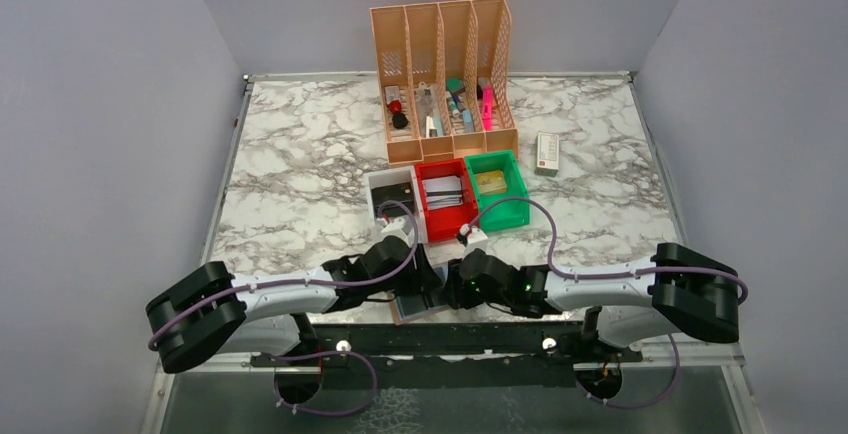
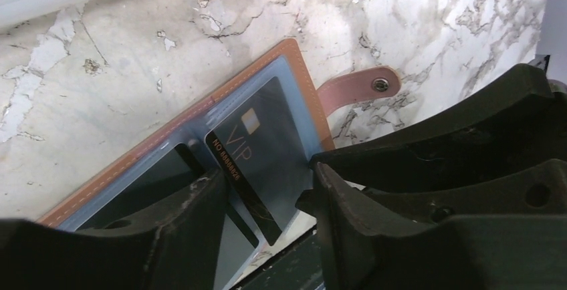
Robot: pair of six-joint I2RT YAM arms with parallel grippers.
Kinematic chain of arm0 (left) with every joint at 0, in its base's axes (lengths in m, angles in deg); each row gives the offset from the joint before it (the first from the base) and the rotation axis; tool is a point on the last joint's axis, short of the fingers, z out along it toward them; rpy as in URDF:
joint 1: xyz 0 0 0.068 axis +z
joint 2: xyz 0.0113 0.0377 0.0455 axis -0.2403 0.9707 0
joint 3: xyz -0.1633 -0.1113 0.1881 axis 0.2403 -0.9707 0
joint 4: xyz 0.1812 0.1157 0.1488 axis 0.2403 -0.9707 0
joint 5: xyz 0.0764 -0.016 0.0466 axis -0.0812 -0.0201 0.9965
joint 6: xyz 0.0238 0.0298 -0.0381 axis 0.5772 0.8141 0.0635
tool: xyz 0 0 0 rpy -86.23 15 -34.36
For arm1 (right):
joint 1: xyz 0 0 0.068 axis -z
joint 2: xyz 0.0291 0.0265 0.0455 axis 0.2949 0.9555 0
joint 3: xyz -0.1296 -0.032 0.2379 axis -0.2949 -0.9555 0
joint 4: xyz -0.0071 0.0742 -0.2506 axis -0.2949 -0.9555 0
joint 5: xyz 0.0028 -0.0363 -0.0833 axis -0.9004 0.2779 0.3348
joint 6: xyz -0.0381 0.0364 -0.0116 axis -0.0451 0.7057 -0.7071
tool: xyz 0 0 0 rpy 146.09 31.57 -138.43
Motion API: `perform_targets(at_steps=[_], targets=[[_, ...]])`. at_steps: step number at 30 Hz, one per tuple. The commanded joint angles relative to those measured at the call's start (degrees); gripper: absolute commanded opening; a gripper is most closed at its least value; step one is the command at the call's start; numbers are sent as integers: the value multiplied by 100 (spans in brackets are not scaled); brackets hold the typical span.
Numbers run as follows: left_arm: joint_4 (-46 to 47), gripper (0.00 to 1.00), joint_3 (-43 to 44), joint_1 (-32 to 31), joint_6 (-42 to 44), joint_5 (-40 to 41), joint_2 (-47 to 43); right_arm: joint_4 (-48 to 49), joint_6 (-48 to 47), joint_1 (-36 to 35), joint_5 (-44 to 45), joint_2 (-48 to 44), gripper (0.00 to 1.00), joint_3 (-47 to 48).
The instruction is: Take the credit cards out of the card holder
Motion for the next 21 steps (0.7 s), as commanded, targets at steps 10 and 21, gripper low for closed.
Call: perform_targets(at_steps=[10,21], targets=[[323,40,-217,-317,-434,339,-35,-24,114,-14,-64,54,34,-198],[453,19,-397,-495,-655,427,-179,2,131,-14,-43,79,34,-201]])
